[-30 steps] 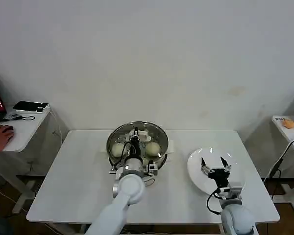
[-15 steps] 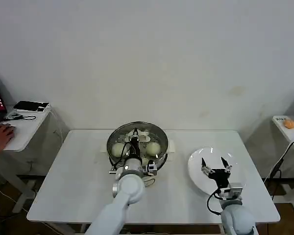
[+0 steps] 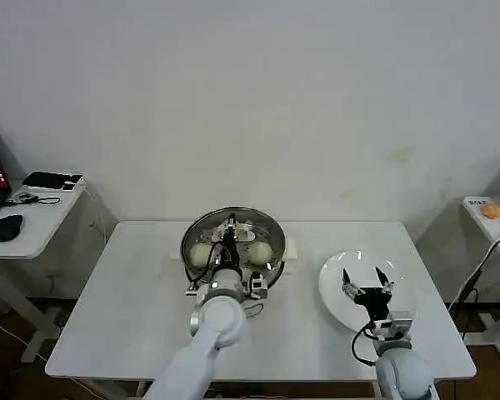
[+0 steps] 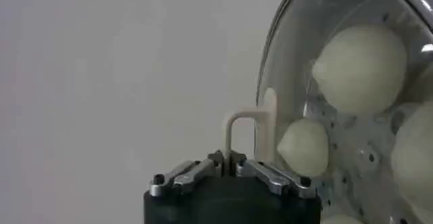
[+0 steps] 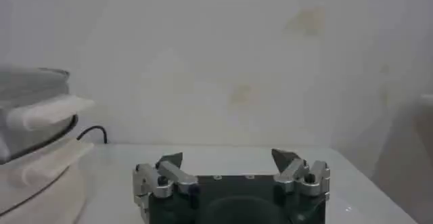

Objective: Take steamed baozi put them in steamer then cover it.

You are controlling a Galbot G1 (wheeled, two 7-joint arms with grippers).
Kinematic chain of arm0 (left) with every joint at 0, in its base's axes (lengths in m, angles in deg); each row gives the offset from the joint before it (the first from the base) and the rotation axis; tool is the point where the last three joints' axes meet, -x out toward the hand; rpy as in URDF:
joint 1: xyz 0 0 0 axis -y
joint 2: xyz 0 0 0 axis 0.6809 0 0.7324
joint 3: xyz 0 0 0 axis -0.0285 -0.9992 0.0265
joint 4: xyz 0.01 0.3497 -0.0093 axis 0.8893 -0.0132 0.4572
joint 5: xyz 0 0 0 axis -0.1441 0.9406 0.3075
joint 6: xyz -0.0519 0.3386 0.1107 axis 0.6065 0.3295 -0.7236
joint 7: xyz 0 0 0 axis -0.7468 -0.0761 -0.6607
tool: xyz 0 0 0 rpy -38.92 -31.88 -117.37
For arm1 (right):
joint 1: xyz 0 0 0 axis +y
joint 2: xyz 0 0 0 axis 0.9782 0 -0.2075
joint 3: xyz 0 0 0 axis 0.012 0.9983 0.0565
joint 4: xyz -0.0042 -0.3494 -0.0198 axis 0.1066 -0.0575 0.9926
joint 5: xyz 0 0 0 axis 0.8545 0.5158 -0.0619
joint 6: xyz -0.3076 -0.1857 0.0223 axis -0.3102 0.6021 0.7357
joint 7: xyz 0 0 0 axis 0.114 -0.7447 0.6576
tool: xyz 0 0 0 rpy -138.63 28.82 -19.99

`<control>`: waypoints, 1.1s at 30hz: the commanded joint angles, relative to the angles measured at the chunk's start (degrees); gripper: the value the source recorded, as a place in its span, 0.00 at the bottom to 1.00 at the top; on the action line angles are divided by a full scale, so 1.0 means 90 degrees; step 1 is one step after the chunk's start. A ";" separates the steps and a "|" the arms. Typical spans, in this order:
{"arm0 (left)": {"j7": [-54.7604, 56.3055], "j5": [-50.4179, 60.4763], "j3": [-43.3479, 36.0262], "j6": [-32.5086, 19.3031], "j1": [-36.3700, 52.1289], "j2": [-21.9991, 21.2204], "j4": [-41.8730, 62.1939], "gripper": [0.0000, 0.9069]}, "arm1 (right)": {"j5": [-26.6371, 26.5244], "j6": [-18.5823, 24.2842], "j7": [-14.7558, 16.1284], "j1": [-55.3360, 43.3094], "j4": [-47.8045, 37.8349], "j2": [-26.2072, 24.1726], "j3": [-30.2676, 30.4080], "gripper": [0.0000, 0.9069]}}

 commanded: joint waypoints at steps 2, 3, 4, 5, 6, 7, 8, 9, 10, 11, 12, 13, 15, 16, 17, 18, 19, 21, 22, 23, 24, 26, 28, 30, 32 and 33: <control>0.0021 -0.0310 0.0107 -0.0070 -0.0027 0.0000 -0.0196 1.00 | 0.0012 0.0006 0.0000 -0.0009 -0.0010 0.0008 -0.0001 1.00; 0.0017 -0.0319 0.0132 -0.0092 -0.0035 0.0001 -0.0213 1.00 | 0.0012 0.0007 0.0000 -0.0009 -0.0012 0.0007 -0.0001 1.00; 0.0013 -0.0344 0.0187 -0.0136 -0.0056 0.0003 -0.0240 1.00 | 0.0015 0.0009 0.0001 -0.0010 -0.0016 0.0007 -0.0006 1.00; 0.0014 -0.0375 0.0210 -0.0162 -0.0066 0.0014 -0.0286 1.00 | 0.0018 0.0011 0.0001 -0.0008 -0.0019 0.0008 -0.0008 1.00; 0.0012 -0.0398 0.0222 -0.0168 -0.0075 0.0026 -0.0307 1.00 | 0.0016 0.0010 0.0002 -0.0008 -0.0020 0.0005 -0.0008 1.00; -0.0004 -0.0425 0.0252 -0.0181 -0.0083 0.0040 -0.0348 1.00 | 0.0018 0.0016 0.0000 -0.0011 -0.0031 0.0003 -0.0010 1.00; -0.0005 -0.0438 0.0272 -0.0200 -0.0089 0.0056 -0.0371 1.00 | 0.0026 0.0019 -0.0001 -0.0015 -0.0038 0.0003 -0.0010 1.00; -0.0006 -0.0442 0.0288 -0.0208 -0.0093 0.0062 -0.0384 1.00 | 0.0030 0.0021 0.0001 -0.0015 -0.0042 0.0004 -0.0011 1.00; -0.0011 -0.0458 0.0317 -0.0226 -0.0104 0.0077 -0.0412 1.00 | 0.0031 0.0024 0.0001 -0.0016 -0.0044 0.0004 -0.0009 1.00; -0.0007 -0.0468 0.0327 -0.0236 -0.0115 0.0093 -0.0431 1.00 | 0.0031 0.0023 0.0000 -0.0016 -0.0042 0.0005 -0.0007 1.00; -0.0021 -0.0482 0.0333 -0.0246 -0.0129 0.0107 -0.0465 1.00 | 0.0032 0.0021 0.0002 -0.0017 -0.0043 0.0004 -0.0007 1.00; -0.0025 -0.0499 0.0337 -0.0252 -0.0147 0.0128 -0.0502 1.00 | 0.0032 0.0017 0.0001 -0.0017 -0.0042 0.0004 -0.0006 1.00; -0.0029 -0.0534 0.0356 -0.0268 -0.0190 0.0152 -0.0563 1.00 | 0.0036 0.0018 0.0003 -0.0019 -0.0044 -0.0005 -0.0005 1.00; -0.0035 -0.0544 0.0363 -0.0270 -0.0208 0.0160 -0.0598 1.00 | 0.0035 0.0019 0.0002 -0.0021 -0.0047 -0.0009 -0.0006 1.00; -0.0046 -0.0560 0.0369 -0.0273 -0.0230 0.0175 -0.0629 1.00 | 0.0034 0.0017 0.0002 -0.0021 -0.0047 -0.0016 -0.0009 1.00; -0.0063 -0.0575 0.0370 -0.0275 -0.0245 0.0190 -0.0659 1.00 | 0.0032 0.0015 0.0002 -0.0022 -0.0048 -0.0021 -0.0011 1.00; -0.0079 -0.0593 0.0369 -0.0278 -0.0259 0.0208 -0.0691 1.00 | 0.0033 0.0016 0.0003 -0.0021 -0.0049 -0.0027 -0.0013 1.00; -0.0089 -0.0630 0.0373 -0.0288 -0.0293 0.0240 -0.0729 1.00 | 0.0034 0.0018 0.0003 -0.0021 -0.0057 -0.0030 -0.0017 1.00; -0.0091 -0.0640 0.0377 -0.0289 -0.0303 0.0245 -0.0744 1.00 | 0.0033 0.0018 0.0004 -0.0020 -0.0057 -0.0031 -0.0017 1.00; -0.0092 -0.0657 0.0381 -0.0292 -0.0316 0.0254 -0.0772 1.00 | 0.0035 0.0019 0.0003 -0.0019 -0.0058 -0.0029 -0.0018 1.00; -0.0107 -0.0674 0.0380 -0.0291 -0.0337 0.0265 -0.0811 1.00 | 0.0037 0.0021 0.0003 -0.0017 -0.0057 -0.0026 -0.0017 1.00; -0.0126 -0.0702 0.0378 -0.0292 -0.0371 0.0291 -0.0863 1.00 | 0.0046 0.0022 0.0004 -0.0014 -0.0057 -0.0021 -0.0017 1.00; -0.0142 -0.0735 0.0385 -0.0292 -0.0434 0.0326 -0.0944 1.00 | 0.0047 0.0021 0.0006 -0.0010 -0.0058 -0.0023 -0.0014 1.00; -0.0146 -0.0749 0.0410 -0.0296 -0.0487 0.0358 -0.1000 1.00 | 0.0048 0.0023 0.0007 -0.0016 -0.0070 -0.0027 -0.0015 1.00; -0.0146 -0.0752 0.0431 -0.0297 -0.0536 0.0385 -0.1053 1.00 | 0.0050 0.0023 0.0009 -0.0022 -0.0079 -0.0028 -0.0010 1.00; -0.0145 -0.0763 0.0445 -0.0300 -0.0599 0.0405 -0.1110 1.00 | 0.0052 0.0025 0.0010 -0.0026 -0.0083 -0.0029 -0.0005 1.00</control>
